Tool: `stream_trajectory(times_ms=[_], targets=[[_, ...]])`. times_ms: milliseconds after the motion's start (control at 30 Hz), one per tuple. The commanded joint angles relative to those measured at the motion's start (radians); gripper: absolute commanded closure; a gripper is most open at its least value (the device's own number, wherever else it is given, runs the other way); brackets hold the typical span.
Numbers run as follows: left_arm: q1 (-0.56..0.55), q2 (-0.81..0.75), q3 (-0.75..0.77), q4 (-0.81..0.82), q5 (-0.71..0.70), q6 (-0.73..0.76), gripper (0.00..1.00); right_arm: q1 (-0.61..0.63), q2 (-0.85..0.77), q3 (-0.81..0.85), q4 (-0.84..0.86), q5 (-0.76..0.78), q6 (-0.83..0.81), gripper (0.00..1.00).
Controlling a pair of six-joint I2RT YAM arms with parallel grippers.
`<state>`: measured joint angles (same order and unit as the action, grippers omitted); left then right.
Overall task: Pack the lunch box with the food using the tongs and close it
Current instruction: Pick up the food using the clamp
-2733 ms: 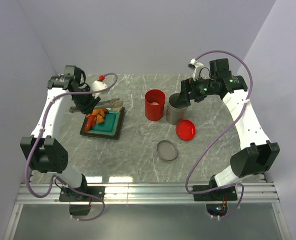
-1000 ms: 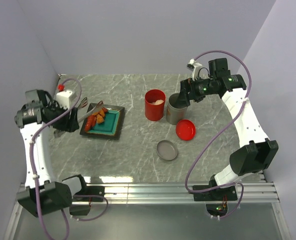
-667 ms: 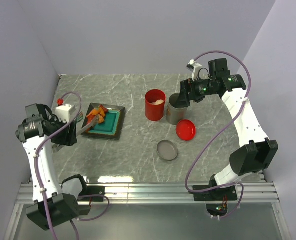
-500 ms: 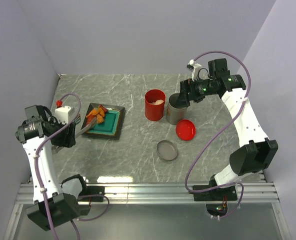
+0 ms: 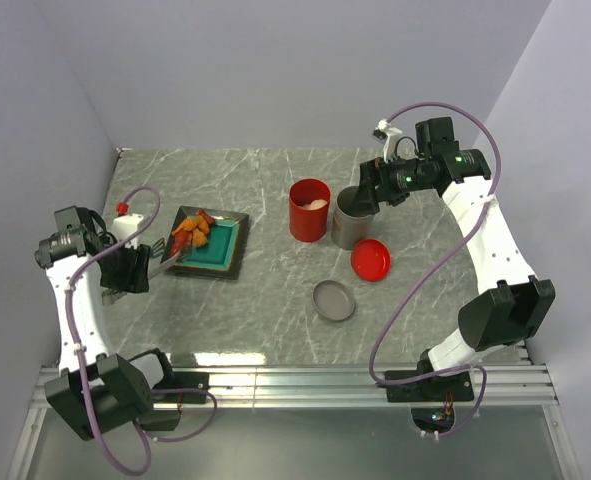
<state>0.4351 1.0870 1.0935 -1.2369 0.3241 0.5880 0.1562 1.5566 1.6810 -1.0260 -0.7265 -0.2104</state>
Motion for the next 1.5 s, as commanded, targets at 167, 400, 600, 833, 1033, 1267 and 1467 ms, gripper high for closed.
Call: stream_trajectory(times_ms=[167,400,600,833,1033,1267,1467], targets=[[0.004,0.089,0.002,0.111,-0.031,0.029,0.45,-0.004,0.008,0.020,-0.009,-0.002,-0.014,0.00],[-0.006,0.169,0.000,0.178,-0.046,0.033,0.48,-0.004,0.013,0.023,-0.013,0.007,-0.014,0.00],[-0.050,0.218,-0.010,0.228,-0.053,0.019,0.51,-0.006,0.019,0.025,-0.014,0.015,-0.015,0.00],[-0.102,0.240,-0.037,0.261,-0.060,-0.005,0.59,-0.004,0.020,0.031,-0.020,0.022,-0.015,0.00],[-0.104,0.206,0.009,0.203,-0.051,-0.004,0.73,-0.004,0.019,0.037,-0.023,0.027,-0.015,0.00],[-0.102,0.125,0.123,0.073,-0.049,0.001,0.76,-0.006,0.014,0.036,-0.026,0.015,-0.017,0.00],[-0.102,0.102,0.200,0.016,-0.024,0.001,0.79,-0.004,0.017,0.042,-0.025,0.001,-0.018,0.00]])
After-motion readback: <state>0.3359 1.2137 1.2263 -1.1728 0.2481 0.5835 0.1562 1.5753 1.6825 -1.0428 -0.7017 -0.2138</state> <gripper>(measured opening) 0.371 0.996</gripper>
